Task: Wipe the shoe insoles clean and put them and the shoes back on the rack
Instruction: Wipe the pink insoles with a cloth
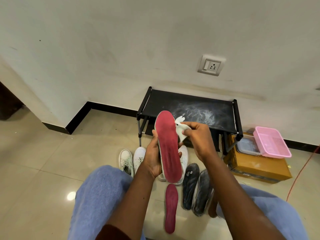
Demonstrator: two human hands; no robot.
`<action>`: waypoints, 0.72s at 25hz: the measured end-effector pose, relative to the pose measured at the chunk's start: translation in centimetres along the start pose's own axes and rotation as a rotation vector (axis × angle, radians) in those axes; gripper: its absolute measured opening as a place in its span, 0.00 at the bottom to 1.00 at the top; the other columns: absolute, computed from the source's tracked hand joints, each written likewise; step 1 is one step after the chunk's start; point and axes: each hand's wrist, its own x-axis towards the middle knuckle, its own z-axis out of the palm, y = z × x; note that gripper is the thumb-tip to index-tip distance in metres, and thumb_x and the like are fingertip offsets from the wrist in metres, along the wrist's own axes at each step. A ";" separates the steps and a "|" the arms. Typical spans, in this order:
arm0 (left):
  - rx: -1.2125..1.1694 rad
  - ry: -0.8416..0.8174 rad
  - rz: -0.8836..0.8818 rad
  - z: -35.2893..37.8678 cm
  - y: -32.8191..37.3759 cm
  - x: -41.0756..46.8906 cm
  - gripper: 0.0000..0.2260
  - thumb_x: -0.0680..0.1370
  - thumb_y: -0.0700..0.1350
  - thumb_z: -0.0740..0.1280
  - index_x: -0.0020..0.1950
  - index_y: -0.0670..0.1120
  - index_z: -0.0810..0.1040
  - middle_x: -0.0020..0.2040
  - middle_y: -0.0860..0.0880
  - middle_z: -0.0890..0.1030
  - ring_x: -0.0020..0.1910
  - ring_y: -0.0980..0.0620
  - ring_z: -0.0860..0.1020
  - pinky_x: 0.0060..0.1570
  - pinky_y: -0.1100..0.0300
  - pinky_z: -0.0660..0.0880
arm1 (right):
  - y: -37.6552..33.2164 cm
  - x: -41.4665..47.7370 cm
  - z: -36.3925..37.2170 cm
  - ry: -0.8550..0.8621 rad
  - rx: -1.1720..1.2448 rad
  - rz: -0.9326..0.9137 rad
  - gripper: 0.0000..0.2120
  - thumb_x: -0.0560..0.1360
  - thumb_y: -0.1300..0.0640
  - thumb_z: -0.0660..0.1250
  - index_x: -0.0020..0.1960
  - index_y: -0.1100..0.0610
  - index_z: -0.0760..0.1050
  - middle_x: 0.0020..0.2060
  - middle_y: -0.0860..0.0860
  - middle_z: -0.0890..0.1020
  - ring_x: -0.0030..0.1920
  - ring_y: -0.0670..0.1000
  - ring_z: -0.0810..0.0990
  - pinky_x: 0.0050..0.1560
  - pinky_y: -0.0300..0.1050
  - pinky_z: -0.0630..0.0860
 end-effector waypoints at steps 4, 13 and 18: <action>0.046 0.012 0.077 0.6 -0.4 -0.1 0.27 0.72 0.62 0.58 0.57 0.43 0.80 0.45 0.43 0.83 0.41 0.47 0.83 0.42 0.55 0.80 | 0.1 0.2 2.7 -0.114 -0.619 -0.316 0.15 0.72 0.70 0.62 0.56 0.61 0.79 0.56 0.57 0.80 0.56 0.57 0.78 0.60 0.47 0.73; -0.076 0.122 0.017 -1.1 0.0 0.5 0.33 0.77 0.66 0.51 0.60 0.40 0.77 0.54 0.38 0.80 0.53 0.43 0.78 0.55 0.51 0.76 | 1.5 -4.5 3.3 -0.518 -1.025 -0.369 0.10 0.74 0.62 0.63 0.50 0.59 0.83 0.46 0.55 0.84 0.44 0.53 0.79 0.45 0.39 0.69; 0.001 0.075 -0.008 -0.1 -0.1 0.4 0.33 0.78 0.65 0.48 0.51 0.41 0.82 0.45 0.41 0.84 0.41 0.46 0.83 0.42 0.55 0.80 | -0.3 -3.1 1.5 -0.279 -0.677 -0.198 0.08 0.73 0.61 0.65 0.50 0.57 0.80 0.40 0.53 0.81 0.44 0.52 0.79 0.45 0.42 0.72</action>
